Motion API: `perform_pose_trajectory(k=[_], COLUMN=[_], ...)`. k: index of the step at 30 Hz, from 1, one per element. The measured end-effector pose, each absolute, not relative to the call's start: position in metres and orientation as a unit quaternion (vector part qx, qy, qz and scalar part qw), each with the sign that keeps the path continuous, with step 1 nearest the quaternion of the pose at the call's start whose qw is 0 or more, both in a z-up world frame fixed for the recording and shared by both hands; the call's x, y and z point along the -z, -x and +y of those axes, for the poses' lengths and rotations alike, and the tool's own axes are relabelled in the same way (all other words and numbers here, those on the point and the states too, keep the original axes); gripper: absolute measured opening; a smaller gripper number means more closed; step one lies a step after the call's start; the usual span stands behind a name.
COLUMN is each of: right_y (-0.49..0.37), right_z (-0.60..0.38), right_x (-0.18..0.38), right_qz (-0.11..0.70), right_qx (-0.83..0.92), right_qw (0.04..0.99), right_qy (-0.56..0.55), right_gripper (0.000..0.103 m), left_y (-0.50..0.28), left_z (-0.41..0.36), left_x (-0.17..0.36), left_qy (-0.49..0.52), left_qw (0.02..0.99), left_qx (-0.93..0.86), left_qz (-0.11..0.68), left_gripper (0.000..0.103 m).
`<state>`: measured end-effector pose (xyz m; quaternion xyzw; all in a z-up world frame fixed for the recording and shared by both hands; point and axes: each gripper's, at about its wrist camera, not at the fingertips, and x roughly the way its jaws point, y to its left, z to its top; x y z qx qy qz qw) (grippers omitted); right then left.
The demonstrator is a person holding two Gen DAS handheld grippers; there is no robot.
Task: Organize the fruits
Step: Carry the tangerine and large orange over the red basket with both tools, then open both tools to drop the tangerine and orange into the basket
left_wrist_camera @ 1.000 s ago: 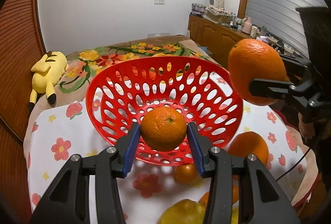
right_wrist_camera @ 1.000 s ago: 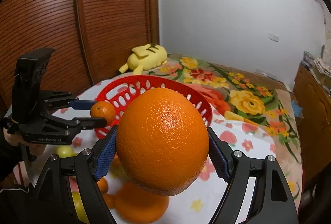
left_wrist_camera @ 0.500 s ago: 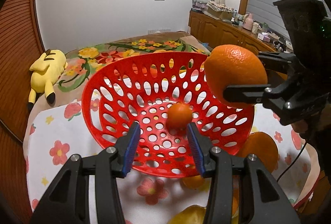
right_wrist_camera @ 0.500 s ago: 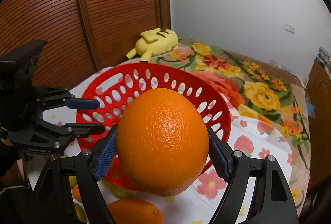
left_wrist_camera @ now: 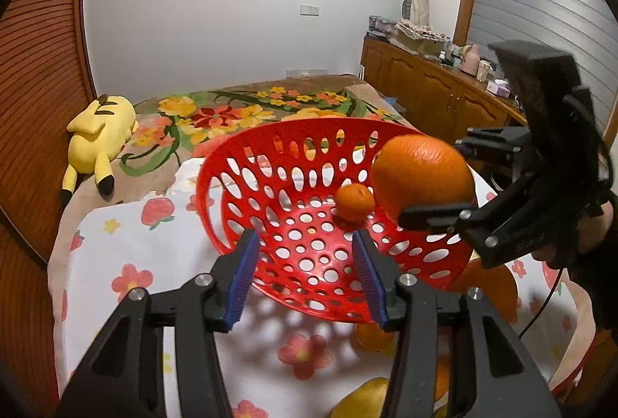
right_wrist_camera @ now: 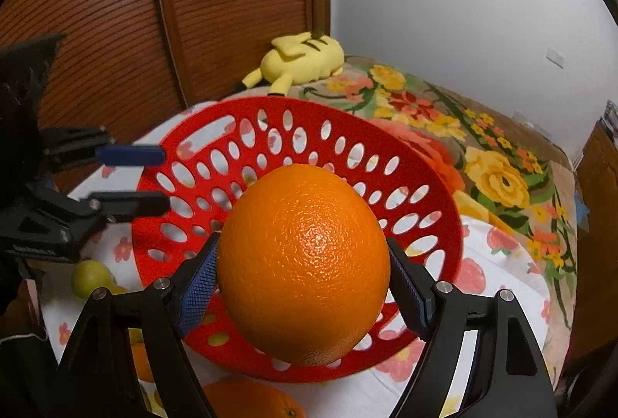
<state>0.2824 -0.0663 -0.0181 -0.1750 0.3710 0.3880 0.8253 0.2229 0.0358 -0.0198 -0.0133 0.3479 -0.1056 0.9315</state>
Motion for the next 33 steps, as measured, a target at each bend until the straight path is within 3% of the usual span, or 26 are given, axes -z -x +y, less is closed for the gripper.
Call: perform_pose_trajectory(k=[26, 33], right_y=[-0.288, -0.289], right_z=[-0.04, -0.048], right_x=[0.044, 0.014], right_qz=[0.395, 0.362], right_qx=[-0.361, -0.364], right_qw=[0.812, 0.836], right_qy=[0.235, 0.194], right_gripper=[0.082, 0.086], left_y=[-0.209, -0.204], left_z=[0.058, 0.062], left_x=[0.021, 0.022], left_qy=[0.033, 0.034], left_qw=[0.934, 0.934], left_qx=[0.095, 0.093], left_qz=[0.342, 0.343], left_gripper=[0.058, 0.058])
